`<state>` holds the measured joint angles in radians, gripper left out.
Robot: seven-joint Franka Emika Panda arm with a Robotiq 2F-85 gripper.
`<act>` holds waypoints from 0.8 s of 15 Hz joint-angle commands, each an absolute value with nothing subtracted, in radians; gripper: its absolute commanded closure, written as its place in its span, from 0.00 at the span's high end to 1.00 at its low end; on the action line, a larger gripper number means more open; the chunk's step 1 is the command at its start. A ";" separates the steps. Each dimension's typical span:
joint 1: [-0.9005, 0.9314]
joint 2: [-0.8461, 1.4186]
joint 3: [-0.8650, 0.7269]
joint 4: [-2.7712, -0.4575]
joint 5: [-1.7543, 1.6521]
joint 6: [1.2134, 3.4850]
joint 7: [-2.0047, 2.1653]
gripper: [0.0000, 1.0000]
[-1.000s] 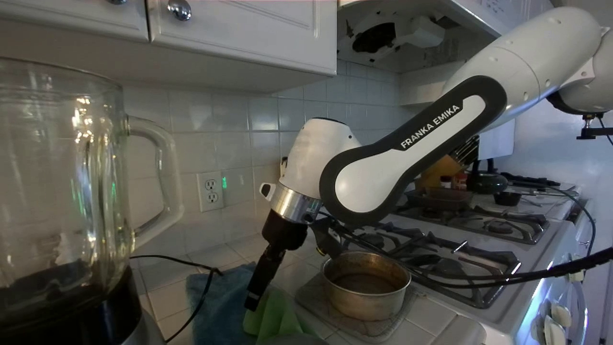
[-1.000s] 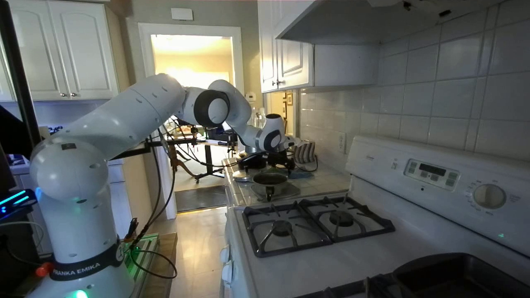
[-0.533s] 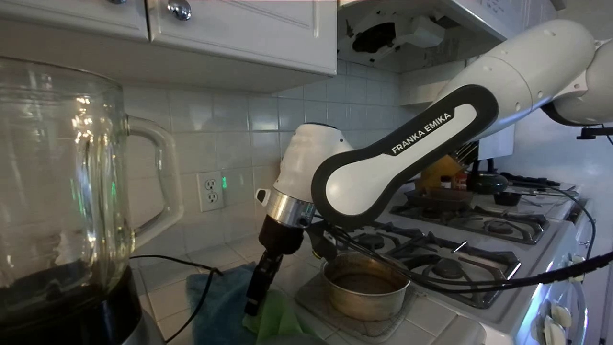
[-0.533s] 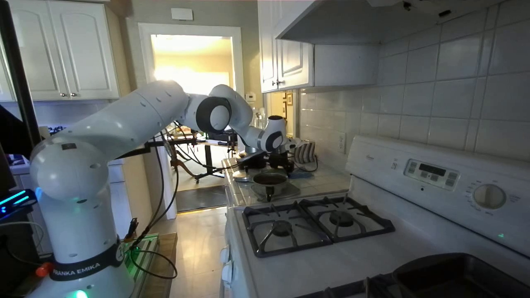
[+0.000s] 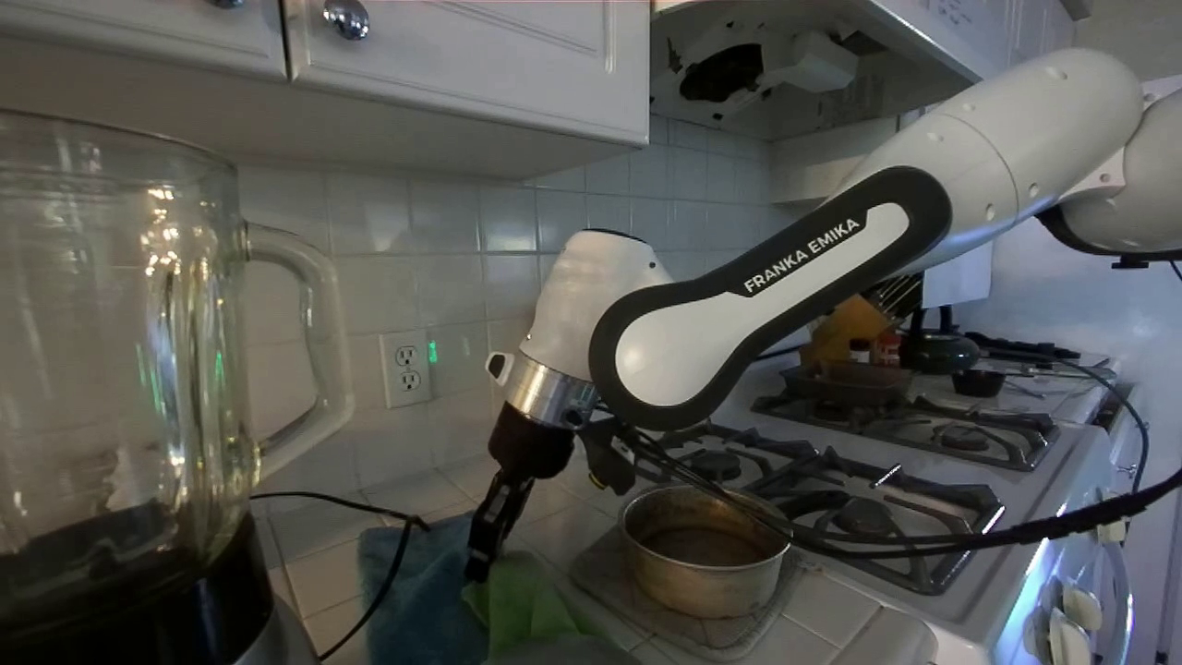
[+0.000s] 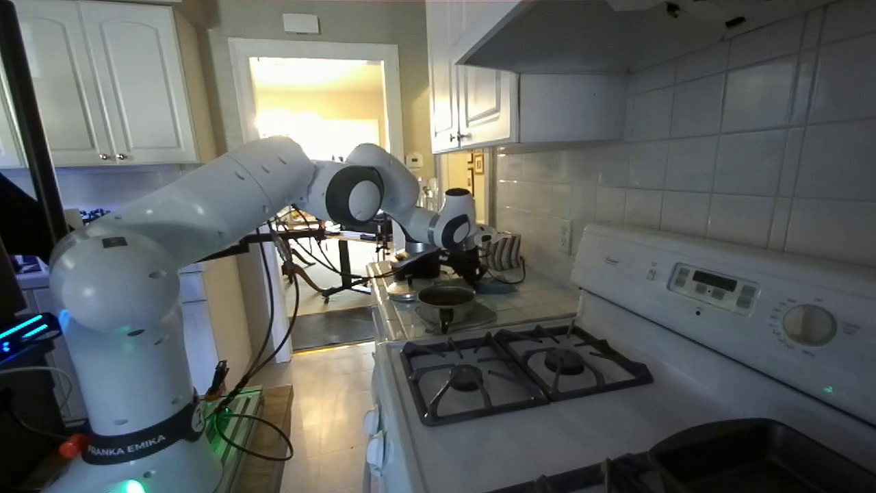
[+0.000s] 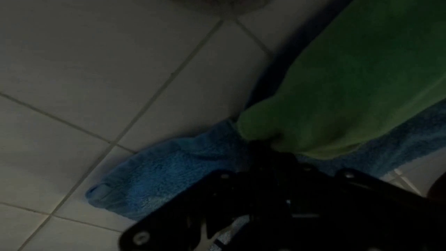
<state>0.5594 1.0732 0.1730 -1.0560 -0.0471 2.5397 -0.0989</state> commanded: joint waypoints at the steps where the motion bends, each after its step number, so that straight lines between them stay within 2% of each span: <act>1: 0.572 1.103 0.160 -1.001 -0.051 2.571 -0.079 0.00; 12: 0.570 1.105 0.136 -0.999 -0.046 2.684 -0.043 0.01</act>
<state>0.5596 1.0741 0.1582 -1.0401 -0.0467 2.6442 -0.0819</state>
